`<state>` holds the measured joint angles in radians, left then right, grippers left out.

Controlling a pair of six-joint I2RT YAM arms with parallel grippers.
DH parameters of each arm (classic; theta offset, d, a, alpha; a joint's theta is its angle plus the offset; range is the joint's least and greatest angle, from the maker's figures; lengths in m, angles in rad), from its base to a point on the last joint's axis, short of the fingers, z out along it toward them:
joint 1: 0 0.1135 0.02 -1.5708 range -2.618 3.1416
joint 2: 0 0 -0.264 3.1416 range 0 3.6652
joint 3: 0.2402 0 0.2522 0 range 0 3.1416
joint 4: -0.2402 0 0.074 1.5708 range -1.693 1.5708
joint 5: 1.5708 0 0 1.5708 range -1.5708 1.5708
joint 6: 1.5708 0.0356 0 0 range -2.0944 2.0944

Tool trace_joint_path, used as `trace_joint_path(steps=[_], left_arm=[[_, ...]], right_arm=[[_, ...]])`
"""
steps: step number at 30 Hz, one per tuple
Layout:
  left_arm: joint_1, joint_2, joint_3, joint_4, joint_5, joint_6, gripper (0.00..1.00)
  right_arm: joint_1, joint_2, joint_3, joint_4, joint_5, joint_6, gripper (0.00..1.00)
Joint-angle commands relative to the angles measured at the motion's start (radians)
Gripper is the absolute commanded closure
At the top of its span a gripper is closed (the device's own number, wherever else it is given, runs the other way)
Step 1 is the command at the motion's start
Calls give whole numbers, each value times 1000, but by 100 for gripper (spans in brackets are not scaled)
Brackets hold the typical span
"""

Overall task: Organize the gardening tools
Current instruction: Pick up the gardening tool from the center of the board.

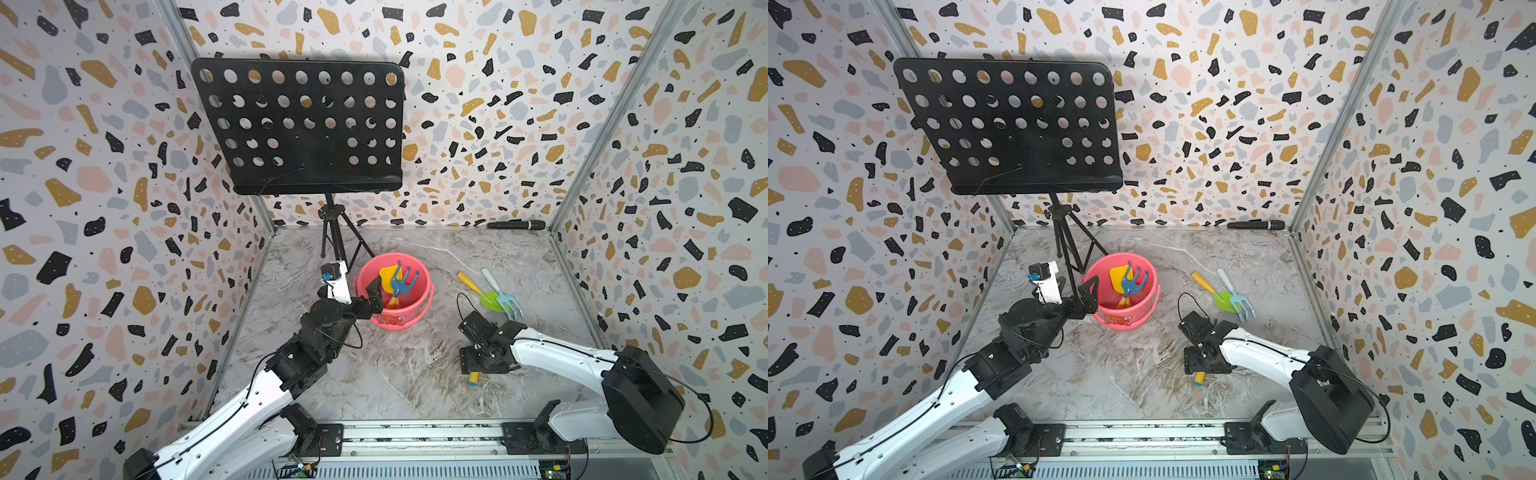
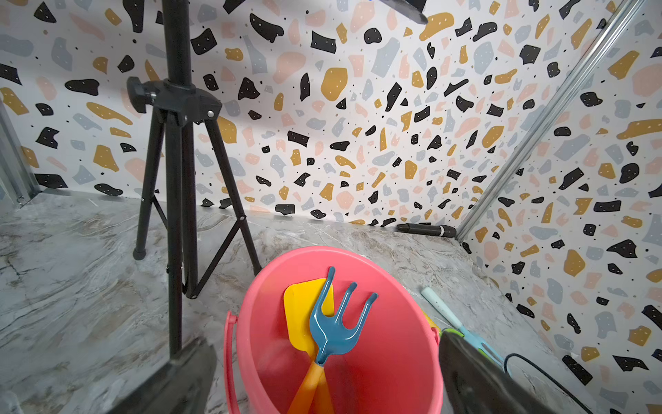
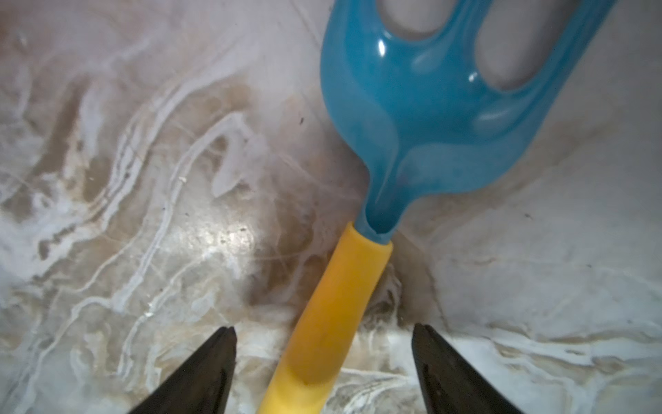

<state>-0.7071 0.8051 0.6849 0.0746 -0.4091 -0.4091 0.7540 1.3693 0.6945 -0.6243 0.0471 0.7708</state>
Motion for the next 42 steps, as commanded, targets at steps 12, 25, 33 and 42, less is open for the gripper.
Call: trace_joint_path(steps=[12,25,33,42], left_arm=[[3,20,34,13,-17,-9,0],[3,145,227,-272,93,-56,1],[3,269,355,-381,315,-58,0],[3,359,408,-331,596,-51,1]], right_arm=[[3,71,13,63,-47,-24,93],[4,-129,2,157,-30,-124,100],[5,-316,-24,272,-46,-198,100],[11,-403,6,371,-127,-251,100]])
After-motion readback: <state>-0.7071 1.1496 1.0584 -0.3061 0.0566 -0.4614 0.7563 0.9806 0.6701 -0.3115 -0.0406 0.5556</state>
